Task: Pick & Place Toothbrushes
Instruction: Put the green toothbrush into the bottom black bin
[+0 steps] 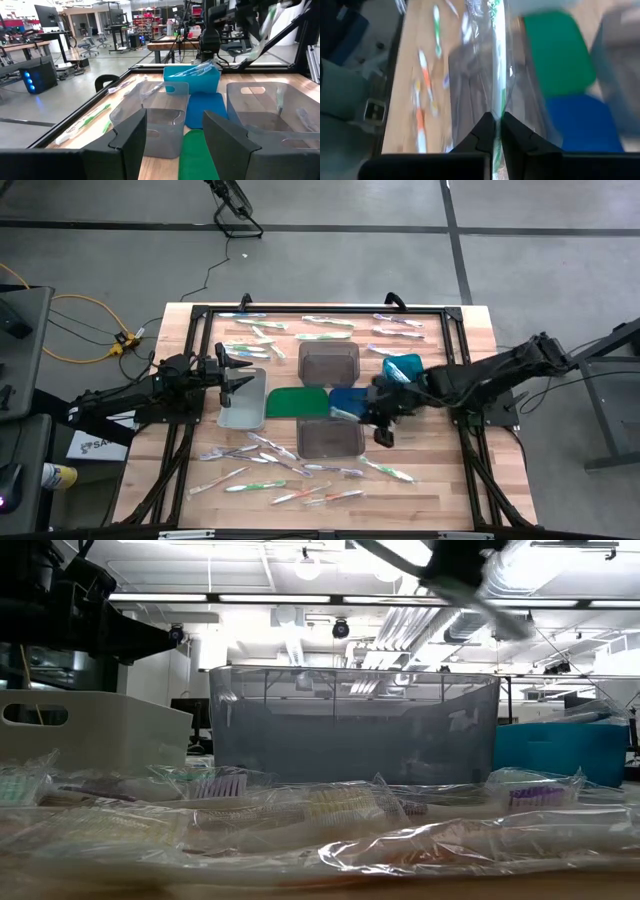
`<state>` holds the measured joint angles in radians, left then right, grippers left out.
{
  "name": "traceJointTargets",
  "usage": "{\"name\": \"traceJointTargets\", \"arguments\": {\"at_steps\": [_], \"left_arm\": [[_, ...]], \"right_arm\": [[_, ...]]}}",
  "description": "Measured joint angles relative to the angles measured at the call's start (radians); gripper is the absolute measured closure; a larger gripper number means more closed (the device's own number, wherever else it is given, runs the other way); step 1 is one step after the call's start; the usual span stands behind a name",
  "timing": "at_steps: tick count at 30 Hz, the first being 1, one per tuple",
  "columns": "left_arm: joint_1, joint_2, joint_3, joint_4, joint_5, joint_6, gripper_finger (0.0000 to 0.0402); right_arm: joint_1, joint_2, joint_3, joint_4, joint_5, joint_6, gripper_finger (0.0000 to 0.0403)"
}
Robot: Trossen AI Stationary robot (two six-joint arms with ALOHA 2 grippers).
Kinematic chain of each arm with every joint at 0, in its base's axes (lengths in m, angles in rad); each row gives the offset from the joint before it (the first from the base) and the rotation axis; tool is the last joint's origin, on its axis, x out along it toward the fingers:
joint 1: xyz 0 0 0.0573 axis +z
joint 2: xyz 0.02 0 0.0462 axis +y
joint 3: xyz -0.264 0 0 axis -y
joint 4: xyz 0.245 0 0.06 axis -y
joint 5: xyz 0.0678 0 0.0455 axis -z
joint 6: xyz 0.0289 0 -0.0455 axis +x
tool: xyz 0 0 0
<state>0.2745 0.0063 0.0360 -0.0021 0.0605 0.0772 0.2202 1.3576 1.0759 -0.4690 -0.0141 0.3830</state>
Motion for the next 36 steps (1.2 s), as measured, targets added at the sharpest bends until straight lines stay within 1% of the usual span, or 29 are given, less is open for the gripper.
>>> {"name": "traceJointTargets", "arguments": {"at_steps": [3,6,9,16,20,25,31,33,36], "left_arm": [[0.0,0.0,0.0,0.0,0.0,0.0,0.0215],[0.0,0.0,0.0,0.0,0.0,0.0,0.0215],[0.0,0.0,0.0,0.0,-0.001,0.0,0.0215],[0.0,0.0,0.0,0.0,-0.001,0.0,0.0215],[0.0,0.0,0.0,0.0,-0.001,0.0,0.0215],[0.0,0.0,0.0,0.0,-0.001,0.0,0.0215],[0.0,0.0,0.0,0.0,0.0,0.0,0.0215],[0.0,0.0,0.0,0.0,0.0,0.0,0.0215],[0.0,0.0,0.0,0.0,0.0,0.0,0.0215]], "right_arm": [[-0.042,0.047,0.0,0.091,-0.067,-0.048,0.0394],[-0.067,0.102,0.002,0.155,-0.143,-0.034,0.0394],[-0.078,0.167,0.047,0.141,-0.18,-0.037,0.0394],[-0.091,0.311,0.172,0.033,-0.253,-0.04,0.0391],[-0.09,0.367,0.21,0.0,-0.269,0.019,0.0391],[-0.092,0.387,0.222,0.001,-0.3,0.112,0.039],[-0.093,0.387,0.222,0.006,-0.305,0.194,0.0389],[-0.093,0.387,0.222,0.011,-0.305,0.231,0.0383],[-0.093,0.387,0.222,0.012,-0.302,0.286,0.0364]]}}
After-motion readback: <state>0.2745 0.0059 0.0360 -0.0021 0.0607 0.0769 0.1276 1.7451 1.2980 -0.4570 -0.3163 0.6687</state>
